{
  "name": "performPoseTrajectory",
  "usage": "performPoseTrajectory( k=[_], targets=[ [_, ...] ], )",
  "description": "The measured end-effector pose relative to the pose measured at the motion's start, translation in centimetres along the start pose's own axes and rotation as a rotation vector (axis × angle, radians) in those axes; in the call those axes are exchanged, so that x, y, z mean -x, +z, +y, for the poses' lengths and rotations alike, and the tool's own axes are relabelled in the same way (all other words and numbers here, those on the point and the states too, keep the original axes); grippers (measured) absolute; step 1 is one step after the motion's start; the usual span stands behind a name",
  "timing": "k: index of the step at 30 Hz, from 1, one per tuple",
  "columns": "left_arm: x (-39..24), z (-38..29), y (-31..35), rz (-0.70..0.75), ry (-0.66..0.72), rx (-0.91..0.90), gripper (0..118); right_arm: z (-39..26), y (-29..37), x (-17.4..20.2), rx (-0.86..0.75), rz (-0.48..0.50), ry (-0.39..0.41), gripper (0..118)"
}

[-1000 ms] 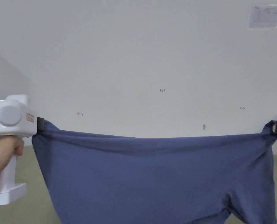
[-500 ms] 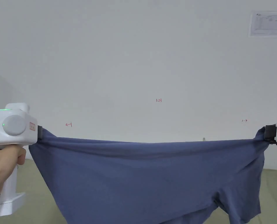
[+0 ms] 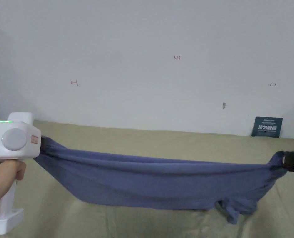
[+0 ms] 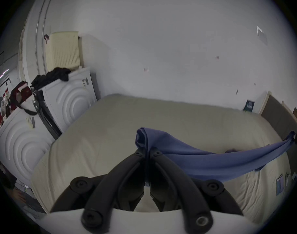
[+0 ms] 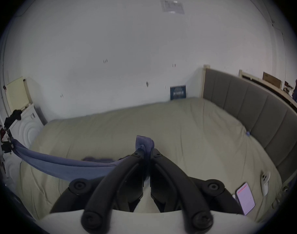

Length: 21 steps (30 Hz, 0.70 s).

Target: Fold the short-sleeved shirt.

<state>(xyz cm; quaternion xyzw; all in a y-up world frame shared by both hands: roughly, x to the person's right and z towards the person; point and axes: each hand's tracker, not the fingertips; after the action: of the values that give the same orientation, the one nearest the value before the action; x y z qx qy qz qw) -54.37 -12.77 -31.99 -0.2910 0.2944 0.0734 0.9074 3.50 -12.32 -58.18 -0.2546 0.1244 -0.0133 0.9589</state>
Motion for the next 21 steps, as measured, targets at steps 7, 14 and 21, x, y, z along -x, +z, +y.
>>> performPoseTrajectory(
  k=[7,14,21],
  targets=[
    [2.4,-10.5,1.8,-0.035,-0.01,0.112,4,-12.2,5.9,-0.4,0.131,0.0,-0.018,8],
    [4.6,-18.7,6.8,-0.045,-0.013,0.186,4,-21.5,12.9,-3.4,0.211,0.022,-0.105,8],
    [7.6,-24.5,10.9,-0.099,0.072,0.266,4,-27.7,20.1,-5.9,0.234,0.013,-0.177,8]
  ],
)
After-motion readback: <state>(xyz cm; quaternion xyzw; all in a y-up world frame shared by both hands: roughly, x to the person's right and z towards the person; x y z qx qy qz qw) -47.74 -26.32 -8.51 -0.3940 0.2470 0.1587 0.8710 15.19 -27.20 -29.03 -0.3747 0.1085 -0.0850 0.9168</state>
